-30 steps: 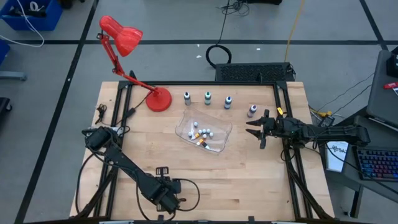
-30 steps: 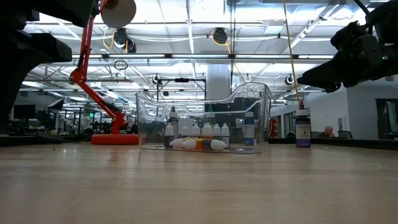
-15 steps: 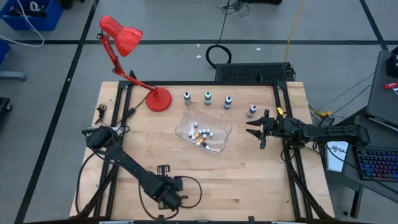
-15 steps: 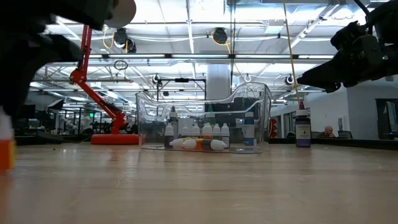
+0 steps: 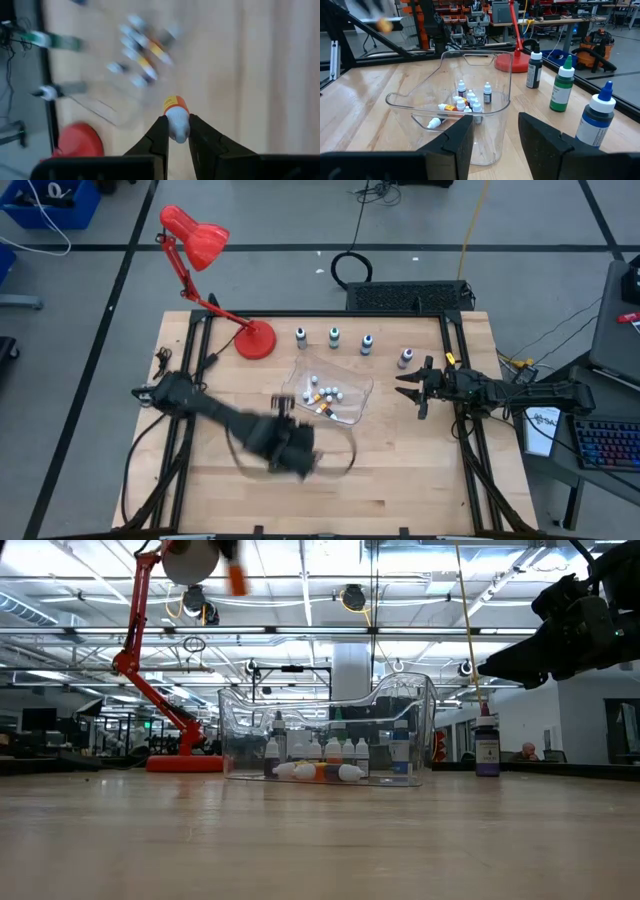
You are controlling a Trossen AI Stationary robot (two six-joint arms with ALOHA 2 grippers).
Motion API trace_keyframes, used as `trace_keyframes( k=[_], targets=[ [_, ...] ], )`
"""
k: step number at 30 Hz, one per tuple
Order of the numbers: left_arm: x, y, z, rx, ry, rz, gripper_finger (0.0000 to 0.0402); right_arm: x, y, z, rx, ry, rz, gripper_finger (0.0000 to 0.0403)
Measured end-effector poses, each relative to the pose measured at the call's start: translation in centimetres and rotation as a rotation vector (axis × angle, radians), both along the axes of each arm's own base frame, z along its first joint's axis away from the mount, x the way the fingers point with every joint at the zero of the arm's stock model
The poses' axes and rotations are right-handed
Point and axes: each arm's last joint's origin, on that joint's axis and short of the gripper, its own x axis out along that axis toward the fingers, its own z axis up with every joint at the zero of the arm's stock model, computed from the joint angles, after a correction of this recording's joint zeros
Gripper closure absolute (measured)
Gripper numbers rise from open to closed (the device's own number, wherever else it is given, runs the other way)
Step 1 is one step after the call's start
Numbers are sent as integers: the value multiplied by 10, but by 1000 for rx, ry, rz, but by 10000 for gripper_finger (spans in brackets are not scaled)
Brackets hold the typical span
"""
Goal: Pick & Place food coloring
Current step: Put the small orange food coloring bottle in the transparent bin
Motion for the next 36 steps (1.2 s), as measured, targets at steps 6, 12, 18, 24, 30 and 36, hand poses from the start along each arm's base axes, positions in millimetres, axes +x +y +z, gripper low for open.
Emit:
trace_keyframes(
  k=[6,12,18,24,30,36],
  targets=[
    [8,101,41,-100,-73,153,350,0,0,0,0,0,0,259],
    [1,184,34,-284,-94,321,350,0,0,0,0,4,0,259],
    [18,214,-12,-386,-146,248,350,0,0,0,0,5,0,259],
    [18,221,-63,-422,-101,256,350,0,0,0,0,5,0,259],
    [9,220,-101,-435,-41,304,350,0,0,0,0,5,0,259],
    [13,219,-119,-478,-122,282,350,0,0,0,0,5,0,259]
  ],
)
